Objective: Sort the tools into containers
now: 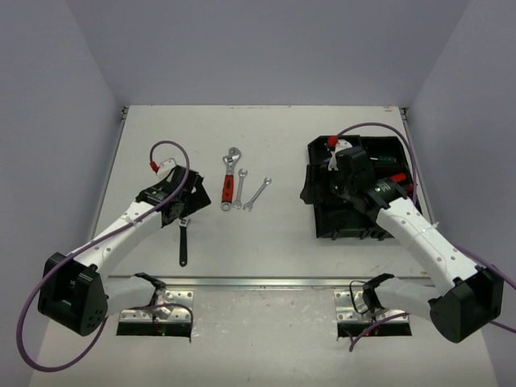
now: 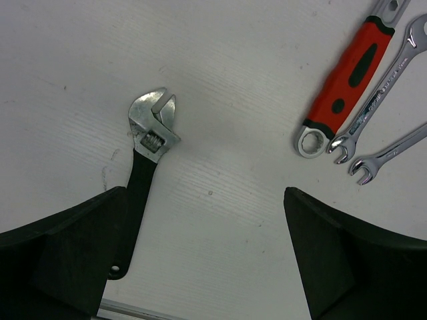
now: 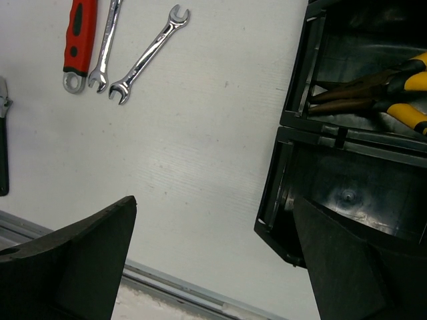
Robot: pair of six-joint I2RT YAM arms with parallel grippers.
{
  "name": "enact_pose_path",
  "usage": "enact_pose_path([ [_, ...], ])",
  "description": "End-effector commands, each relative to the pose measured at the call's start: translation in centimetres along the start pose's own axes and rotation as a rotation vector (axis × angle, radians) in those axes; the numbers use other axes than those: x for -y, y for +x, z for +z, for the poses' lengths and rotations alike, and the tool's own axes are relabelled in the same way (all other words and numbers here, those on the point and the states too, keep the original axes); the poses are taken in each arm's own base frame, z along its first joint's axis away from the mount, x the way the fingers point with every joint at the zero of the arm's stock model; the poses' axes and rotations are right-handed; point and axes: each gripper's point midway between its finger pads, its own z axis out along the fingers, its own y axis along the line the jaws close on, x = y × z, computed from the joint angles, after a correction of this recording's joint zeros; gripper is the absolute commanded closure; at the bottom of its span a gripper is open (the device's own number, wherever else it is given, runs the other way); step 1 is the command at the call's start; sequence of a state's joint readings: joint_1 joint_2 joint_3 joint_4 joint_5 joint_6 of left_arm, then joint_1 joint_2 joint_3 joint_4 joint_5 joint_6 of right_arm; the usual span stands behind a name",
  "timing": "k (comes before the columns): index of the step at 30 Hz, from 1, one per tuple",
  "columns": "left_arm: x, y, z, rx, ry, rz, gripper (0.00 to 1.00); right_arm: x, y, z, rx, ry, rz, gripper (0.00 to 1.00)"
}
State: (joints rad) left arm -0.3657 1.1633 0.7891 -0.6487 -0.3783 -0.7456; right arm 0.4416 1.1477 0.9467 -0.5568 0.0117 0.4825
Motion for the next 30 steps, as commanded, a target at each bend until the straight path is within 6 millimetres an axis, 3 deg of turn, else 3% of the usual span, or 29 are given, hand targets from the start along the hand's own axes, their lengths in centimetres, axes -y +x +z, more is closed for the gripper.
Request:
enact_pose_path([
  [1,1.0,-0.9,-0.2,0.016,0.048,-0.024,0.0,-1.4,-1.3,-0.4,0.052,-0.073,-0.007,0.01],
  [8,5.0,-0.1,0.6,-0.064,0.214,0.078,0.0,-1.3,-1.1,-1.0,0.062,-0.073,0.013,0.01],
  [15,11.7,-0.8,1.1,-0.092,0.318,0.191,0.04,-1.0,-1.0,-2.3,0.075,-0.062,-0.002,0.01],
  [20,17.0,-0.2,2.5,-0.085,0.348,0.328,0.12,-0.4,-0.2,-3.4,0.047,-0.032,0.004,0.01],
  [21,17.9,-0.7,1.9,-0.065,0.366,0.331,0.13,-0.1,-0.3,-3.4,0.057,-0.017,0.003,0.01],
  [22,18.8,0.4,3.7,-0.076,0.354,0.409,0.17,0.2,0.0,-3.7,0.05,-0.006,0.004,0.01],
  [23,19.7,0.1,3.5,-0.06,0.367,0.418,0.21,0.2,0.1,-3.9,0.049,-0.003,0.003,0.01],
  [26,20.9,1.4,6.1,-0.095,0.353,0.502,0.35,0.3,0.3,-4.4,0.057,-0.003,0.004,0.01],
  [30,22.3,1.9,7.6,-0.12,0.37,0.551,0.52,0.2,1.0,-4.4,0.05,-0.02,0.007,0.01],
])
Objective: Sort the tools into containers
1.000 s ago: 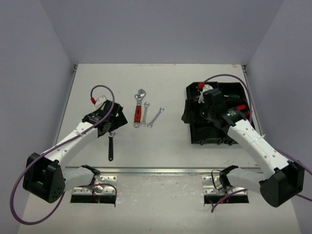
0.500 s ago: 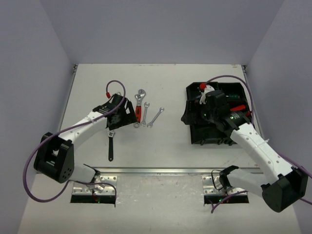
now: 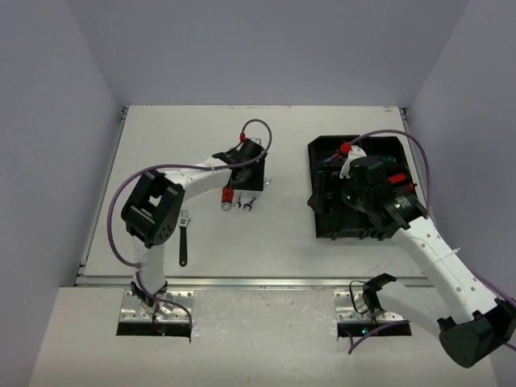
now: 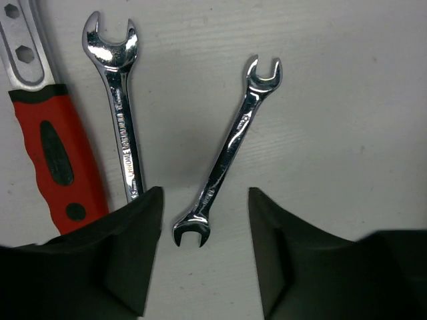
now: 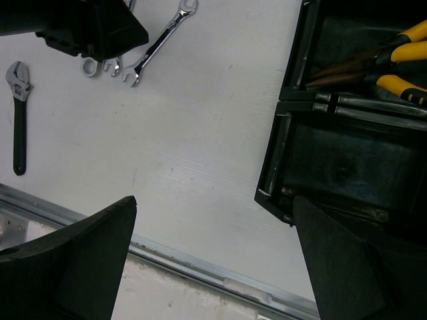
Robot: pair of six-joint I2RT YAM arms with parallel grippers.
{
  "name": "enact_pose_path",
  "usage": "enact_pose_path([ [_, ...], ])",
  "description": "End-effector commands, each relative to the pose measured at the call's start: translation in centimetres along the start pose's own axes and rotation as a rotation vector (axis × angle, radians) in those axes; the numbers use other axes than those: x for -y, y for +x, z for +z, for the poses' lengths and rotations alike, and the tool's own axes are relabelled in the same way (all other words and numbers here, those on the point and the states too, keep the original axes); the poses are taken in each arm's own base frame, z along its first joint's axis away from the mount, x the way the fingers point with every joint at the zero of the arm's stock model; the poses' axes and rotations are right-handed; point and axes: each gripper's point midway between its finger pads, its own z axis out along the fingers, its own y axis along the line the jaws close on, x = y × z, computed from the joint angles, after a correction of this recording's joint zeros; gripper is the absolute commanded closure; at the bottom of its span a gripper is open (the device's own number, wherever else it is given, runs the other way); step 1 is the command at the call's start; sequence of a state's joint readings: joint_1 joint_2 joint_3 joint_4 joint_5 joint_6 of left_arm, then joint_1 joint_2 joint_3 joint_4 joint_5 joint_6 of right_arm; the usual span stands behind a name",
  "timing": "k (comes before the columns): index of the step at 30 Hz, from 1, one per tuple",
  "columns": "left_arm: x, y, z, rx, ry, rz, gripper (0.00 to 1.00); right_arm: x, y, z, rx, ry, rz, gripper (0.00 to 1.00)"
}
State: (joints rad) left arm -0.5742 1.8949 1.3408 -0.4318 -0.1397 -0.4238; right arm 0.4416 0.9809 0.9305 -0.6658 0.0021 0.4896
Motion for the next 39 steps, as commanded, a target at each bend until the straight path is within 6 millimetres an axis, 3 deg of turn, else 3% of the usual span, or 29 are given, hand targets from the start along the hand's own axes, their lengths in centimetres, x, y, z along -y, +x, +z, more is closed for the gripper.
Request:
enact_pose_path([
  [1,1.0,-1.7,1.6,0.009,0.029,0.091,0.55,0.2,0.4,-0.1,0.006,0.0,0.0,0.01],
  [8,2.1,-0.7,3.2,-0.032,0.062,0.161,0.58,0.0,1.2,0.5,-0.02,-0.021,-0.002,0.01],
  [15,1.7,0.5,5.2,-0.108,0.028,0.21,0.58,-0.2,1.5,0.7,-0.033,-0.033,-0.009,0.01],
  [18,1.1,1.8,5.8,-0.164,-0.001,0.226,0.62,-0.1,1.5,0.6,-0.03,-0.03,-0.014,0.01],
  [26,0.7,5.1,5.8,-0.276,-0.029,0.263,0.66,-0.2,1.4,0.3,-0.028,-0.038,-0.02,0.01],
  [33,-1.0,8.4,5.7,-0.384,-0.093,0.264,0.71,-0.6,1.4,0.3,-0.025,-0.056,-0.014,0.01],
  [37,-1.3,9.1,5.7,-0.405,-0.094,0.263,0.74,-0.7,1.4,0.4,-0.023,-0.064,-0.01,0.01],
  [39,-1.1,9.8,6.1,-0.421,-0.074,0.263,0.81,-0.7,1.6,0.5,-0.026,-0.065,-0.009,0.02],
])
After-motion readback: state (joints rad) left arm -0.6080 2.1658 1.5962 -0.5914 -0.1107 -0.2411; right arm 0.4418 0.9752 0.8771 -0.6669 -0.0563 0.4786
